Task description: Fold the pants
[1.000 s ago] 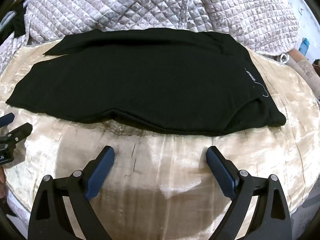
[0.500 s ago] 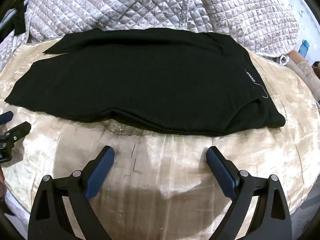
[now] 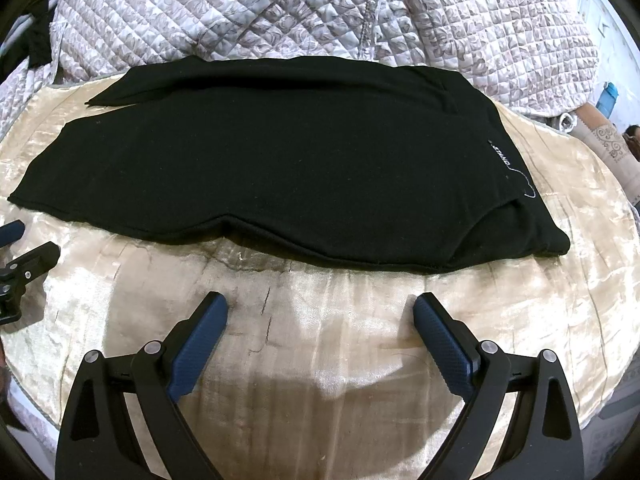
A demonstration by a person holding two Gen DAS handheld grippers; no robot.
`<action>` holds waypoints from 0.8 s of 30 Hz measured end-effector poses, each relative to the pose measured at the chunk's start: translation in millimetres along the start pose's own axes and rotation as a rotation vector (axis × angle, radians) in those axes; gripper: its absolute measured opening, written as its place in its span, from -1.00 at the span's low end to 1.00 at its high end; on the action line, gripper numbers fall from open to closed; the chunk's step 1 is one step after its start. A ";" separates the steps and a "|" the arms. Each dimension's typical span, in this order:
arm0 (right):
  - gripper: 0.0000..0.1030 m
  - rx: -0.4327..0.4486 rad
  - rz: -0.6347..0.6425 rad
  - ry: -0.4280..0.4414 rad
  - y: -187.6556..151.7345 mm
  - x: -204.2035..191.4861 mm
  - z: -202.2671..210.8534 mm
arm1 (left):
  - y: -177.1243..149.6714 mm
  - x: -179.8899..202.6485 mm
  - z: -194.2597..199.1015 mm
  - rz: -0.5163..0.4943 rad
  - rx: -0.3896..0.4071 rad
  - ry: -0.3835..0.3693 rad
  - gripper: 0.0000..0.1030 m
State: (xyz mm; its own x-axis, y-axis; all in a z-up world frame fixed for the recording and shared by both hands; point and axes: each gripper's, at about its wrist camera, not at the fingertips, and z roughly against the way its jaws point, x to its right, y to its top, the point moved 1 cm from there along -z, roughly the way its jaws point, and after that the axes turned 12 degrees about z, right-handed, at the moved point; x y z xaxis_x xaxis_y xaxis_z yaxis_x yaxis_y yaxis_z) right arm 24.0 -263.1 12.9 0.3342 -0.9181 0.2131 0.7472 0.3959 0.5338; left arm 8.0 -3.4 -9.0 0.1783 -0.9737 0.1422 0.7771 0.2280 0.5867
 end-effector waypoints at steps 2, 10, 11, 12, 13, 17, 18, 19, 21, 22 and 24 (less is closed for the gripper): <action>0.84 0.000 0.000 0.000 -0.1 0.2 -0.1 | 0.1 -0.3 0.1 0.000 0.000 -0.001 0.99; 0.84 0.000 0.002 -0.003 0.0 -0.3 -0.1 | 0.3 -0.1 0.0 0.000 -0.001 -0.001 0.99; 0.84 0.000 0.002 -0.004 0.1 -0.6 0.0 | 0.1 -0.4 0.2 0.000 0.000 -0.001 0.99; 0.84 0.000 0.003 -0.005 0.2 -0.8 0.1 | 0.1 -0.3 0.1 0.000 0.000 -0.001 0.99; 0.84 0.000 0.003 -0.004 0.0 -0.4 0.0 | 0.2 -0.1 0.0 0.000 0.000 -0.001 0.99; 0.84 0.000 0.003 -0.005 -1.0 -1.0 0.5 | 0.3 -0.2 0.0 0.000 0.000 -0.001 0.99; 0.84 0.000 0.004 -0.005 -1.3 -1.3 0.7 | 0.3 -0.2 0.0 0.000 0.000 -0.001 0.99; 0.84 0.000 0.003 -0.005 1.1 -0.4 -0.1 | 0.1 -0.5 0.2 0.000 0.000 -0.001 0.99; 0.84 0.000 0.003 -0.005 0.9 -0.4 0.0 | 0.3 -0.1 0.0 0.000 0.000 -0.001 0.99; 0.84 0.000 0.003 -0.005 1.2 0.4 -0.4 | 0.4 -0.2 0.1 -0.001 0.000 -0.001 0.99; 0.84 0.000 0.004 -0.006 0.6 -0.6 0.0 | 0.2 -0.4 0.2 -0.001 0.000 -0.001 0.99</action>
